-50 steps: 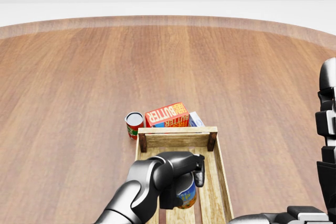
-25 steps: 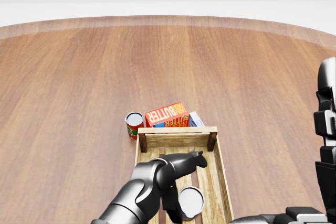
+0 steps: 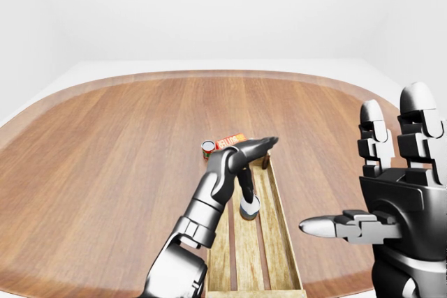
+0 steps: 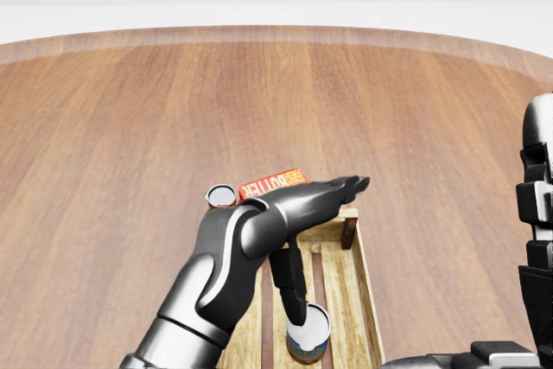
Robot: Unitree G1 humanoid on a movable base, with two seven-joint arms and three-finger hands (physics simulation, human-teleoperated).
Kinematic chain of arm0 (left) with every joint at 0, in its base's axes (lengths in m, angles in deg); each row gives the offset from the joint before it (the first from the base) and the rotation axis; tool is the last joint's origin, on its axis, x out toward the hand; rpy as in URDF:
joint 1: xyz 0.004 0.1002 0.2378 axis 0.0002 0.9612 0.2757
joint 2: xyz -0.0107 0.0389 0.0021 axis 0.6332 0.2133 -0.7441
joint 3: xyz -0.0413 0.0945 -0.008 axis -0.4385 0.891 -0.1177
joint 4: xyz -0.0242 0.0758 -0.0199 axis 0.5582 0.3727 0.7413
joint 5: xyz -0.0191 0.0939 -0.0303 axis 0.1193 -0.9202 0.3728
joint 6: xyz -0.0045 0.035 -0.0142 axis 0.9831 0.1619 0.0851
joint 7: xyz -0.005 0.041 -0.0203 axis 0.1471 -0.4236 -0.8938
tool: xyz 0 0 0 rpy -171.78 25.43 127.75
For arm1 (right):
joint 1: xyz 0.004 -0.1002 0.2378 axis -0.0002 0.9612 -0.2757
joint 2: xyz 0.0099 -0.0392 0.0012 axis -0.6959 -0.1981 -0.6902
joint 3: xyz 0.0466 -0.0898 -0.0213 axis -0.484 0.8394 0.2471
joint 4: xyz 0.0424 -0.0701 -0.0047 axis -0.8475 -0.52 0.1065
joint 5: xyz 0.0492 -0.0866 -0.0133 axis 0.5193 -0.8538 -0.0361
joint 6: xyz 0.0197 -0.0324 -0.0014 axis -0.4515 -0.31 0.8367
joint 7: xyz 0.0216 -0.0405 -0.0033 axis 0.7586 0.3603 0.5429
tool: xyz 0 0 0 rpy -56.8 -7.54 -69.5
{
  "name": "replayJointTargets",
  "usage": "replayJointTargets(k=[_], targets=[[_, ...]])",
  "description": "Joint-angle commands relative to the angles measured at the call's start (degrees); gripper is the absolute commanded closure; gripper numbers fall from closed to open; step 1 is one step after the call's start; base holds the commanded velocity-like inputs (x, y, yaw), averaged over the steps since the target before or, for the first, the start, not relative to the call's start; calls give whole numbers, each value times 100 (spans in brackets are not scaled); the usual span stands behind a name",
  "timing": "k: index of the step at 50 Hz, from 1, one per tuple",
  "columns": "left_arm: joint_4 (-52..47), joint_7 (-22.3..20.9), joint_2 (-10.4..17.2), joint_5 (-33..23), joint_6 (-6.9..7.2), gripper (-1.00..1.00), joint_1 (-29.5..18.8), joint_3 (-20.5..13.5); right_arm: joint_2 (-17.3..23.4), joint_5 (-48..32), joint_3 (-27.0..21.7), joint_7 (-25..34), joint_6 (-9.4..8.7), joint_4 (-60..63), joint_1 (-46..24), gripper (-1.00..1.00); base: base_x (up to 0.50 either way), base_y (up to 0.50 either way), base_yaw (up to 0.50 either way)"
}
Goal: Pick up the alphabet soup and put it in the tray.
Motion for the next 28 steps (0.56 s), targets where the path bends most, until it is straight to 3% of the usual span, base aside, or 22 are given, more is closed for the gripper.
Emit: replayJointTargets(k=[1, 6, 13, 19, 28], targets=[[-3055, -86, 206, 32, 0, -100, 338, -43, 23, 1, 56, -47, 0, -108, -15, -98, 0, 0, 0], [-4306, -86, 439, 33, 0, -100, 247, -255, 35, 10, 57, -67, 0, -135, -30, -98, 0, 0, 0], [-5054, -86, 863, 512, 0, -100, 297, -561, 39, 22, 51, -79, 0, -187, -42, -98, 0, 0, 0], [-5426, -86, 1137, 1138, 0, -100, 741, -715, 50, 10, 96, -97, 0, -193, -28, -98, 0, 0, 0], [-5369, -86, 1468, 2516, 0, -100, 1750, -1058, 47, 31, 87, -88, 0, -177, -11, -98, 0, 0, 0]])
